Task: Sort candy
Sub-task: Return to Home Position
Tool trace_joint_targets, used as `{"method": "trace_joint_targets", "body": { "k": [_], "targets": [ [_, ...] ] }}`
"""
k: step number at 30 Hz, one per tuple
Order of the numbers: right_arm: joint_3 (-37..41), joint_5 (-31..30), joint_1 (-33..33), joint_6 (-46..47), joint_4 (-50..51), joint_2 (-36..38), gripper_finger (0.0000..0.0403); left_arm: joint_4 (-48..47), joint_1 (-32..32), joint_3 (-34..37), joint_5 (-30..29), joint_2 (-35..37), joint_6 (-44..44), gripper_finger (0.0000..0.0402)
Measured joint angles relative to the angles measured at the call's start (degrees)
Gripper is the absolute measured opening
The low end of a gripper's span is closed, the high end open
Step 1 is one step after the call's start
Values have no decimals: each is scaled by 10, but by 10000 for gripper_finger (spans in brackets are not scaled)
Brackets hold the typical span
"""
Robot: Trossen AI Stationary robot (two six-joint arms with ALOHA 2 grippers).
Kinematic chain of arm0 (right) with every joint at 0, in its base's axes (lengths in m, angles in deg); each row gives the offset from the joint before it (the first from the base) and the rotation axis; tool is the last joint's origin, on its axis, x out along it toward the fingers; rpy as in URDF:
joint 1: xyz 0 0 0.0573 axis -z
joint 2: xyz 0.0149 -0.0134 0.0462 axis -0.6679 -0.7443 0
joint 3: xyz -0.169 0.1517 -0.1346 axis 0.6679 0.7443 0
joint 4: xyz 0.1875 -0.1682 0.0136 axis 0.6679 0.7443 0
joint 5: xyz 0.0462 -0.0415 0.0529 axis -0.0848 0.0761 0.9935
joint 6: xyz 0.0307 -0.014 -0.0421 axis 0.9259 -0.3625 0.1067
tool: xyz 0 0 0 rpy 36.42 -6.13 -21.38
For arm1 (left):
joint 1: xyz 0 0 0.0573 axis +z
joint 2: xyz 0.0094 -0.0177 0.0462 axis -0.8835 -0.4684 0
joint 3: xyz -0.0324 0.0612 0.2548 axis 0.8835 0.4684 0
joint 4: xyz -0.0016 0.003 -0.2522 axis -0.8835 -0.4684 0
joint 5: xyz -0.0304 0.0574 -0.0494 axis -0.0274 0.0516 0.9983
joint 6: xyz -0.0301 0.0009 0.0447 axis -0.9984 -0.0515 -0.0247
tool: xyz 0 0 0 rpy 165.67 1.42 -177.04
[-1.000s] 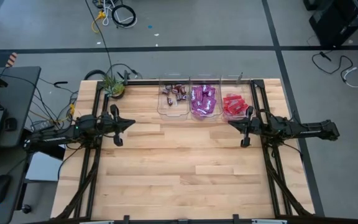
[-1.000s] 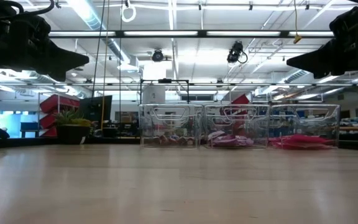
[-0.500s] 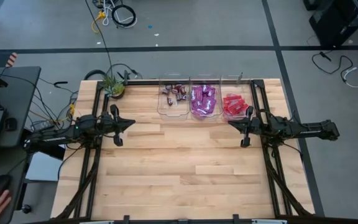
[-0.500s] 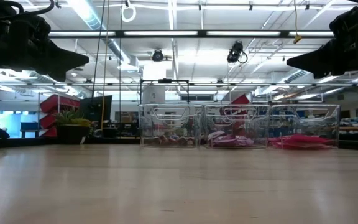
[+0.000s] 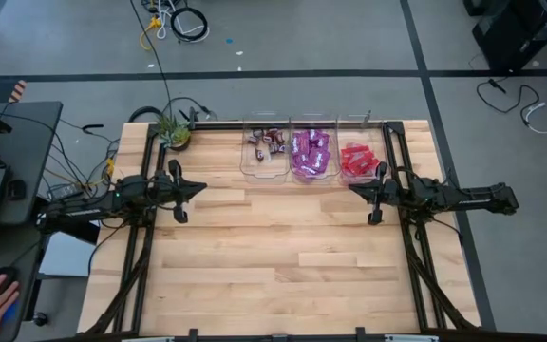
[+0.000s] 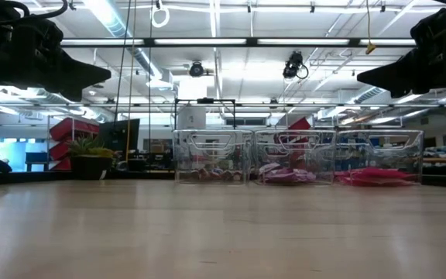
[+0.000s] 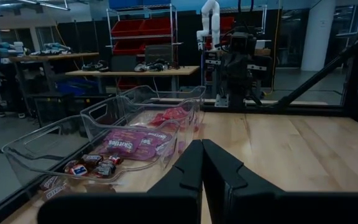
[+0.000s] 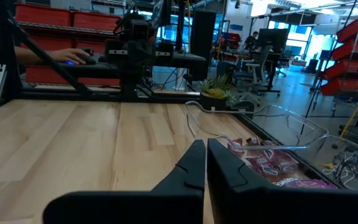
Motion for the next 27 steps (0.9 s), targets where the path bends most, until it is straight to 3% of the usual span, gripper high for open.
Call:
{"method": "trace_joint_targets", "body": {
  "k": [27],
  "targets": [
    [0, 0, 0, 0, 0, 0, 2, 0, 0, 0, 0, 0, 0, 12]
  ]
}}
